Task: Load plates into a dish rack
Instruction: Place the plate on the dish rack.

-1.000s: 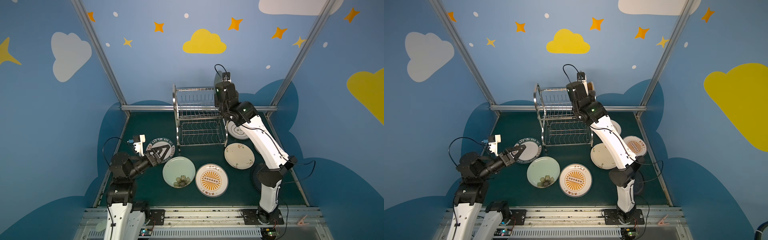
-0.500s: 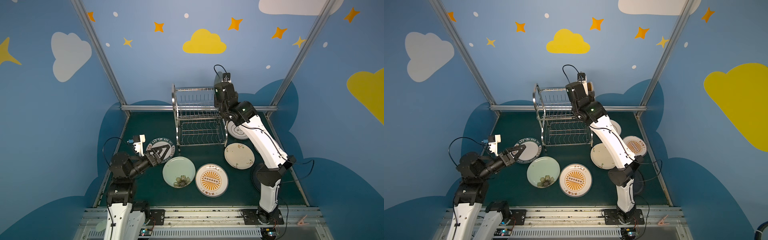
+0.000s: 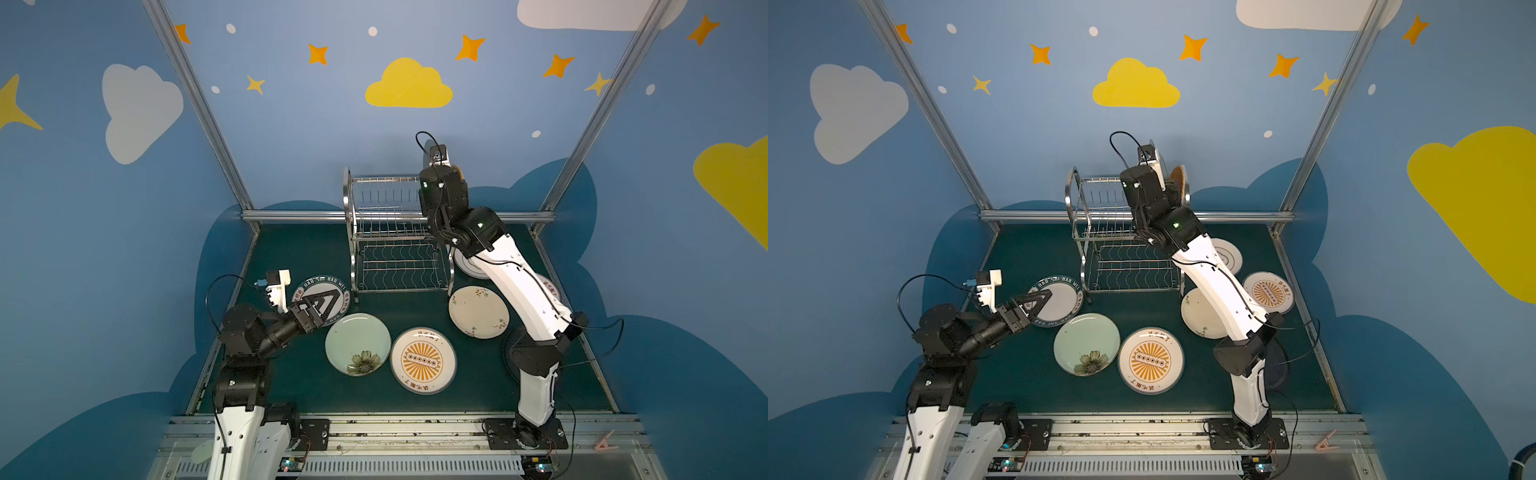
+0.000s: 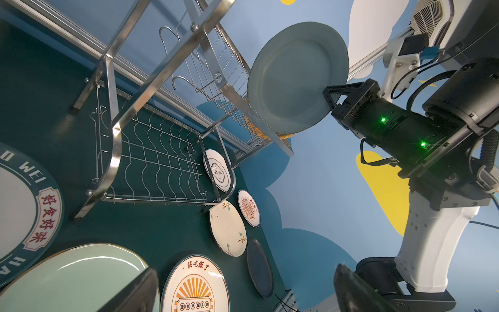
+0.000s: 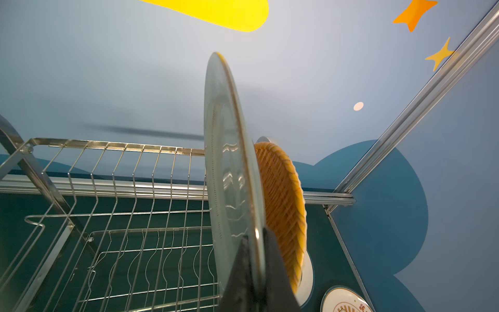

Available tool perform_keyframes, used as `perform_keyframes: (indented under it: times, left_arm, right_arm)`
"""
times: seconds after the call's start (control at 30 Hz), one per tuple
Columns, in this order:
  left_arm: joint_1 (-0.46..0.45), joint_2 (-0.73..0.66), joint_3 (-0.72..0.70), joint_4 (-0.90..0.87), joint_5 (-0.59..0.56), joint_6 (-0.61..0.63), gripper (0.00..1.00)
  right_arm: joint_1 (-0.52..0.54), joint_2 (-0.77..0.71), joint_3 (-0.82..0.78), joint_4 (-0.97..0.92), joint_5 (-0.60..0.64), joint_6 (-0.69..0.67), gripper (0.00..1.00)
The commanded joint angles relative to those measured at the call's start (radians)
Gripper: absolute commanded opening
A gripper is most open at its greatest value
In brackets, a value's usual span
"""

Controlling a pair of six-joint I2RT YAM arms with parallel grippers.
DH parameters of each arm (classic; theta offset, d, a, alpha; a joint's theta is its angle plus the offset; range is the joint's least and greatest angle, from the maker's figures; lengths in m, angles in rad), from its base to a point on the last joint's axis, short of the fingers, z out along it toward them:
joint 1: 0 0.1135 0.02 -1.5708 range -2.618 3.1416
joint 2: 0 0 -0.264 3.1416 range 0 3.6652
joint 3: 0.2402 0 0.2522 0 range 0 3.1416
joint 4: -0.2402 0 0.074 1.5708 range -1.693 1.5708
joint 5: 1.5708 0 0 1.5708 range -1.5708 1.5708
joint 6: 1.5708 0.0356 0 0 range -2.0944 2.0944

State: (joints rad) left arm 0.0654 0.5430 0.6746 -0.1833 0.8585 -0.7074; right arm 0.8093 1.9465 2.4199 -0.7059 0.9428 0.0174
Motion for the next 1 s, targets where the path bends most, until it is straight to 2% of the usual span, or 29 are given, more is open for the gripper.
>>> perform_keyframes:
  times: [0.0,0.3,0.97]
  left_arm:
    - [0.005,-0.007,-0.003,0.004,-0.003,0.009,1.00]
    - [0.004,-0.008,-0.003,-0.001,-0.007,0.009,1.00]
    - [0.004,-0.005,-0.002,-0.001,-0.012,0.007,1.00]
  right_arm:
    - [0.019,-0.055,0.036,0.207,0.046,-0.045,0.00]
    - [0.025,-0.055,0.010,0.224,0.093,-0.042,0.00]
    - [-0.018,-0.042,0.011,0.116,0.066,0.099,0.00]
